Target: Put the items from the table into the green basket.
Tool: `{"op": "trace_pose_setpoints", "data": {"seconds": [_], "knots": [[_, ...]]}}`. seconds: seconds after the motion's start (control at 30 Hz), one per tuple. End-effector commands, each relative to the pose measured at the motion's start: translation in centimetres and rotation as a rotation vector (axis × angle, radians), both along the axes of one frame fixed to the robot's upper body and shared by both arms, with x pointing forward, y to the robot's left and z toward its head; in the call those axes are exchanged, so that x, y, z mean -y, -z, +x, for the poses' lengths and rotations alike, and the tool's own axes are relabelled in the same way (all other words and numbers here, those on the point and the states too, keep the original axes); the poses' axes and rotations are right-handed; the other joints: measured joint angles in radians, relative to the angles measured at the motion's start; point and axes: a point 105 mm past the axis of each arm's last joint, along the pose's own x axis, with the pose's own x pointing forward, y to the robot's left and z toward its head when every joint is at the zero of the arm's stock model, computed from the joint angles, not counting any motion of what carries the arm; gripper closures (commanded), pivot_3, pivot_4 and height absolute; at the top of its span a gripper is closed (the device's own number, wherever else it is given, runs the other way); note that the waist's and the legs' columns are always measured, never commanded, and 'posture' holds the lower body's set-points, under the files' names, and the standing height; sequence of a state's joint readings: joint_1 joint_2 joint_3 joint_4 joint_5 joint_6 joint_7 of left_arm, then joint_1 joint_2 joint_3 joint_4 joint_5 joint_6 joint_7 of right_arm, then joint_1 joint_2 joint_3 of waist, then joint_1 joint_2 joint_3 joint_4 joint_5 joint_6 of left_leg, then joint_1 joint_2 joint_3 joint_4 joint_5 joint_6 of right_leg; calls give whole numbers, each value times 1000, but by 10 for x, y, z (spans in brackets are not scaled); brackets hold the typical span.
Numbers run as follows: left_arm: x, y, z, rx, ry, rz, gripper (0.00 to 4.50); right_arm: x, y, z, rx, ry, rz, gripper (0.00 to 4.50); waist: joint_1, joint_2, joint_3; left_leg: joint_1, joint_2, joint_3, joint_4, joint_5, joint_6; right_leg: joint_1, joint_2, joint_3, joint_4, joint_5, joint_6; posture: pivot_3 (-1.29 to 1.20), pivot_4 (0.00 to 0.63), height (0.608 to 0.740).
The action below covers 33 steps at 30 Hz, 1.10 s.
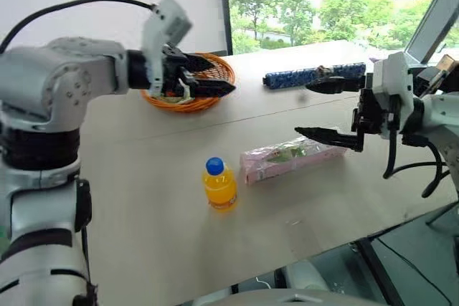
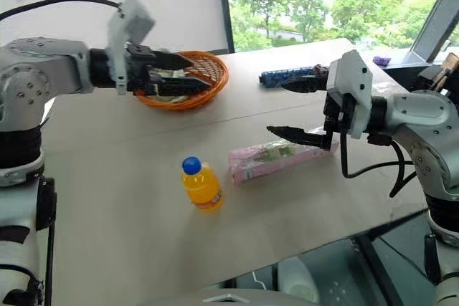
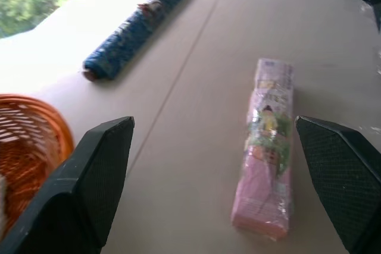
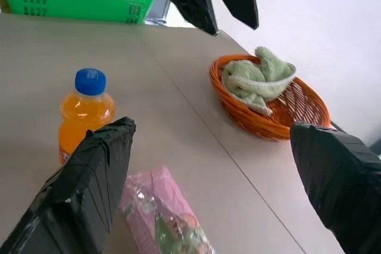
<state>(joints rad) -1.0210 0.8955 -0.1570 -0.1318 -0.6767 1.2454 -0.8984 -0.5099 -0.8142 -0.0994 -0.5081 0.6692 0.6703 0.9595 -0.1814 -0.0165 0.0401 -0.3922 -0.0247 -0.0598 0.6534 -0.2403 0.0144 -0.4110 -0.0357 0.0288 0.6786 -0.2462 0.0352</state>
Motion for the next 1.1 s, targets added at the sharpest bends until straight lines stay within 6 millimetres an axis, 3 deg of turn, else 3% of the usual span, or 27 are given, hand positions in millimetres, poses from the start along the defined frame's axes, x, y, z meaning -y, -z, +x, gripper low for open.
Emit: {"op": "trace_pose_setpoints", "data": {"seconds": [0.03, 0.2, 0.47, 0.6, 0.83, 1.1], "knots": [[-1, 12, -2, -47, 22, 61, 21, 2, -12, -11, 48, 26, 14, 0, -31, 1, 1, 1, 1, 0, 0, 0, 0, 0, 2, 1, 0, 0, 0, -315, 0, 740], [26, 12, -8, -88, 125, 115, 21, 7, -5, -17, 20, 67, 11, 0, -78, 1, 1, 2, 1, -1, 1, 0, 0, 1, 4, 5, 0, -3, 4, -322, 0, 740], [76, 10, 6, -121, 133, 155, 21, 17, -2, -17, 4, 123, 15, 0, -80, 1, 2, 2, 0, 1, 1, 0, 1, 1, 7, 8, -1, -4, 7, -310, 0, 740], [95, 41, 20, -74, 92, 355, 21, 34, 12, -22, -51, 168, -65, 0, -76, 1, 3, 1, -1, 1, 1, -1, 1, 1, 8, 8, -2, -4, 8, -331, 0, 740], [109, 86, 29, -139, 109, 445, 21, 58, 26, -33, -131, 201, -179, 0, -94, 2, 7, 3, -1, 7, 1, -2, 4, 1, 7, 12, -2, -5, 9, -362, 0, 740], [110, 127, 28, -196, 133, 536, 21, 59, 25, -33, -138, 203, -173, 0, -114, 1, 8, 7, -1, 11, -1, -2, 4, 3, 8, 13, -2, -6, 10, -367, 0, 740]]}}
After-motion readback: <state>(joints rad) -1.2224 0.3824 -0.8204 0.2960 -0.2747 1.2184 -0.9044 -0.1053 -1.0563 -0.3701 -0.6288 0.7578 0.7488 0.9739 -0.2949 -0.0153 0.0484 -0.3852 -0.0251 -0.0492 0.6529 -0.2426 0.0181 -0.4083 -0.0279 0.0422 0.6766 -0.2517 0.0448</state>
